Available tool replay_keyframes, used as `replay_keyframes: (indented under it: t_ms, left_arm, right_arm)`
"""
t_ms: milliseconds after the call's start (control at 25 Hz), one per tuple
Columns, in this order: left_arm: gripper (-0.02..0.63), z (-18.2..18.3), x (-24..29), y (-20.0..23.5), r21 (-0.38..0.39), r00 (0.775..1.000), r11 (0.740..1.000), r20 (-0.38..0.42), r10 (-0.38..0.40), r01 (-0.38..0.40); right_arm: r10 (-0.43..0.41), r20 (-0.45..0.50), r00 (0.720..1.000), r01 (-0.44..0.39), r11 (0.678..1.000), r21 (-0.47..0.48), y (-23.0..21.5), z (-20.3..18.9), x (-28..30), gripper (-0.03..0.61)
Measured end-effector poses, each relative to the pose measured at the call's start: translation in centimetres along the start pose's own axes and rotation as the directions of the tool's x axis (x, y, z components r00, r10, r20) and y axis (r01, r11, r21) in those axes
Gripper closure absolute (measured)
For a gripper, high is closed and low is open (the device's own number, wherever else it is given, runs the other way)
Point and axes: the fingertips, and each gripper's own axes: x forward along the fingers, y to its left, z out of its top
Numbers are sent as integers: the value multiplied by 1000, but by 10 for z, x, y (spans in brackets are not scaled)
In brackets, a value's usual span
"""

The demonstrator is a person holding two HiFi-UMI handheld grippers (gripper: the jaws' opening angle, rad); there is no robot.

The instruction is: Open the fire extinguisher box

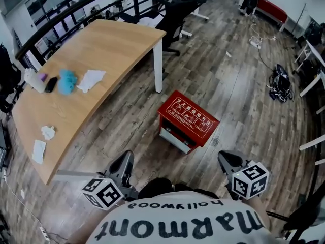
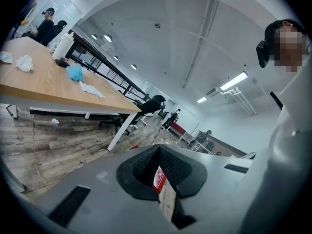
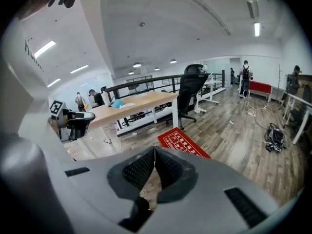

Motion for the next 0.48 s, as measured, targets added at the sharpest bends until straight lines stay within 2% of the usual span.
replay_keyframes:
  t_ms: [280, 480]
  left_arm:
    - [607, -6, 5, -3, -10, 1000, 1000, -3, -26, 26]
    - [607, -11, 1, -3, -18, 1000, 1000, 0, -17, 17]
  right_arm:
    - [-7, 5, 1000, 7, 1000, -28, 5, 6, -5, 569]
    - [-24, -4, 1000, 24, 1000, -10, 1, -2, -14, 568]
